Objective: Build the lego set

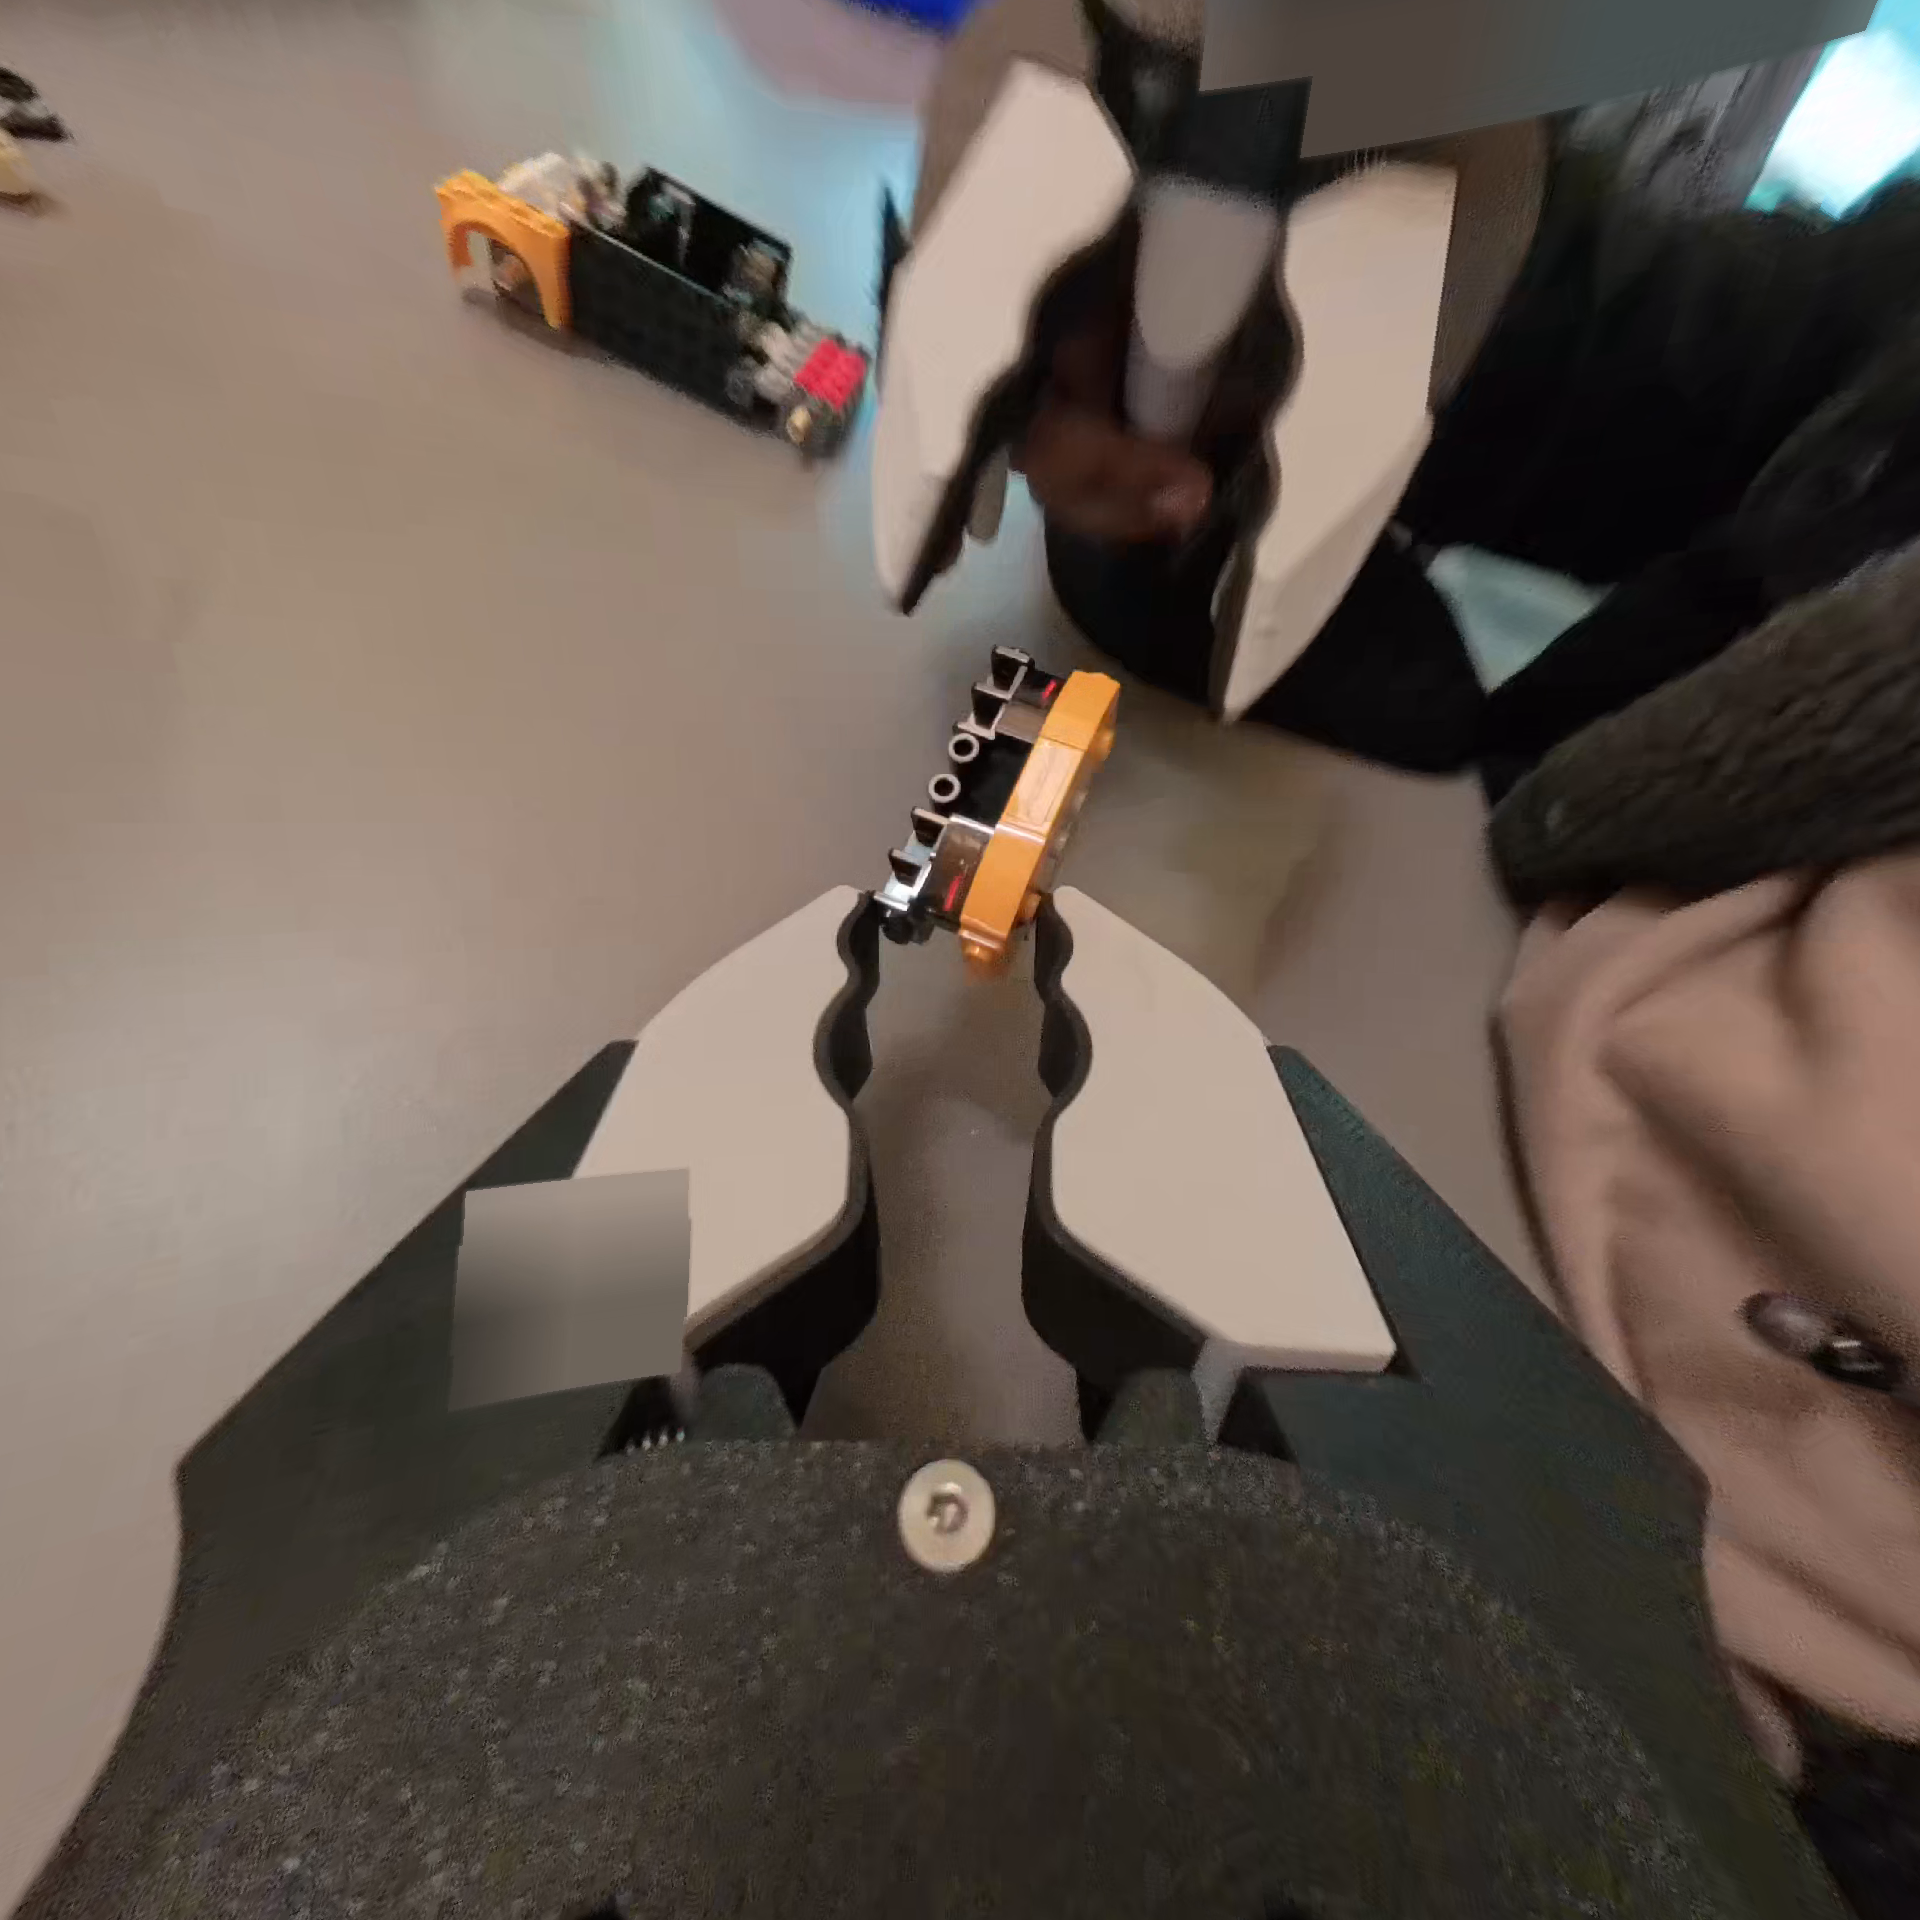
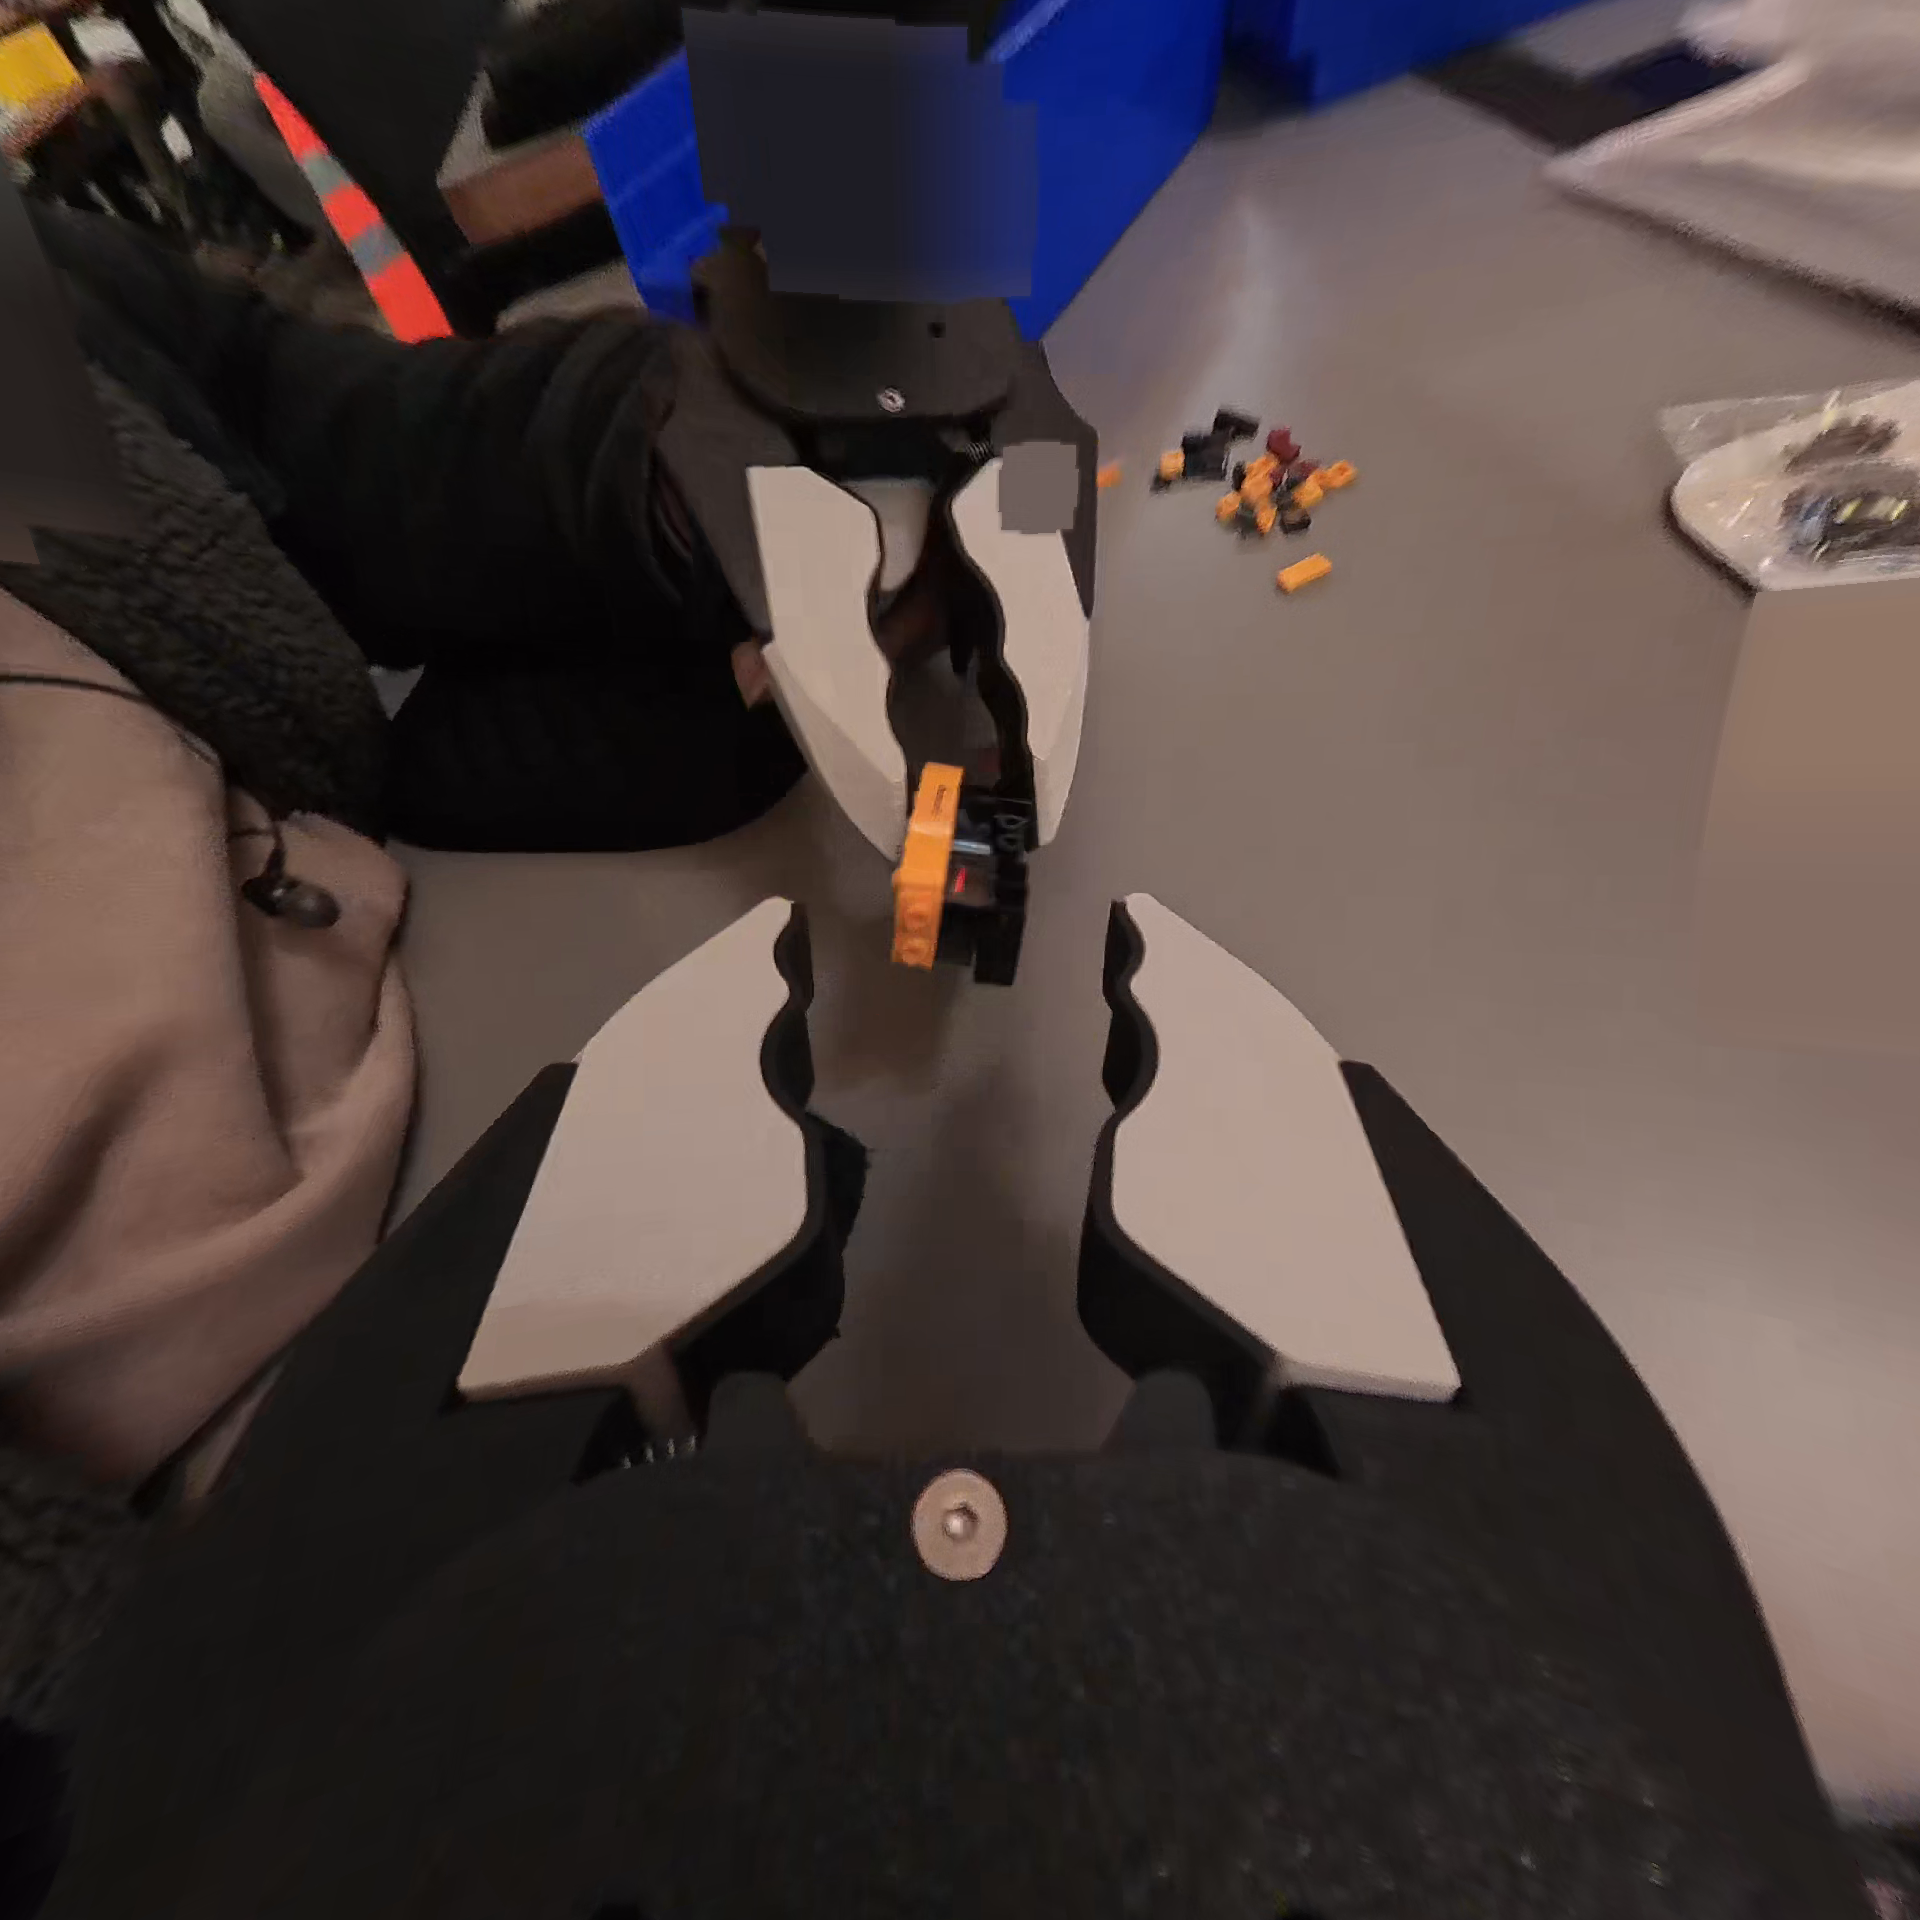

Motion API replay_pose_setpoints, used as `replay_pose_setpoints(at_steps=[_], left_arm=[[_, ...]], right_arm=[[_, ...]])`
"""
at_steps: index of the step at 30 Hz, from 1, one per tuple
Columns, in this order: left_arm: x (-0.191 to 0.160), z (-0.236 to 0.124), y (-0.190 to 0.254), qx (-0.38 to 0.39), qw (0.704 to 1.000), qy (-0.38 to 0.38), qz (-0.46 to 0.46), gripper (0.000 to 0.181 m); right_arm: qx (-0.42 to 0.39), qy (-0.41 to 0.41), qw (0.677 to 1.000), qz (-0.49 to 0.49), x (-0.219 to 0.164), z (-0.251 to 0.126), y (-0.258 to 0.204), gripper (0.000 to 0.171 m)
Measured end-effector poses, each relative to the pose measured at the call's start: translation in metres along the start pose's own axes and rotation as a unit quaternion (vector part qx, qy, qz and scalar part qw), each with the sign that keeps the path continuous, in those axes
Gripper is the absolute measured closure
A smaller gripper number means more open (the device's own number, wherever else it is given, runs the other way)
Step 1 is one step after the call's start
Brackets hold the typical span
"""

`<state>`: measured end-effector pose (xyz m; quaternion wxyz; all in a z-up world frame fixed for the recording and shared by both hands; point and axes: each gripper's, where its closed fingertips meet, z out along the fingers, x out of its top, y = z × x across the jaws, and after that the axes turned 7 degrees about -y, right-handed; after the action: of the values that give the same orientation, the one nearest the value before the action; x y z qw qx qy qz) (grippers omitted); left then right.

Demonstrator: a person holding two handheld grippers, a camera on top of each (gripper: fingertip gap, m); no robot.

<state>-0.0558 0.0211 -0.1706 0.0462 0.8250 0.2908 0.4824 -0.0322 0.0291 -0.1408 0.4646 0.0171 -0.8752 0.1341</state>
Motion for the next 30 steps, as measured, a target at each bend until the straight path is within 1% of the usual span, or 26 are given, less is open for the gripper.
replay_pose_setpoints(at_steps=[2, 3, 6, 8, 10, 12, 15, 19, 25, 30], left_arm=[[0.008, -0.008, -0.002, -0.037, 0.998, 0.031, -0.052, 0.152], [0.011, -0.011, -0.002, -0.055, 0.995, 0.042, -0.072, 0.153], [0.018, -0.019, 0.004, -0.103, 0.988, 0.066, -0.100, 0.153], [0.021, -0.022, 0.010, -0.122, 0.984, 0.074, -0.104, 0.153], [0.024, -0.024, 0.014, -0.133, 0.983, 0.079, -0.102, 0.153], [0.023, -0.023, 0.016, -0.128, 0.985, 0.077, -0.089, 0.153], [0.024, -0.024, 0.021, -0.133, 0.985, 0.079, -0.073, 0.153], [0.025, -0.024, 0.027, -0.153, 0.983, 0.085, -0.064, 0.153], [0.024, -0.024, 0.034, -0.179, 0.979, 0.087, -0.048, 0.153], [0.021, -0.025, 0.043, -0.207, 0.974, 0.082, -0.034, 0.153]], right_arm=[[-0.019, 0.043, 0.998, -0.039, 0.010, 0.000, 0.000, 0.119], [-0.041, 0.050, 0.995, -0.076, 0.013, 0.001, 0.001, 0.119], [-0.107, 0.039, 0.975, -0.190, 0.022, 0.003, 0.004, 0.121], [-0.103, 0.031, 0.968, -0.225, 0.025, 0.009, 0.001, 0.122], [-0.098, 0.039, 0.963, -0.249, 0.030, 0.012, -0.003, 0.125], [-0.095, 0.052, 0.959, -0.262, 0.034, 0.013, -0.006, 0.128], [-0.086, 0.060, 0.959, -0.264, 0.033, 0.012, -0.010, 0.129], [-0.068, 0.067, 0.957, -0.275, 0.032, 0.013, -0.017, 0.132], [-0.071, 0.077, 0.947, -0.305, 0.031, 0.016, -0.023, 0.138], [-0.076, 0.084, 0.933, -0.342, 0.031, 0.016, -0.034, 0.139]])
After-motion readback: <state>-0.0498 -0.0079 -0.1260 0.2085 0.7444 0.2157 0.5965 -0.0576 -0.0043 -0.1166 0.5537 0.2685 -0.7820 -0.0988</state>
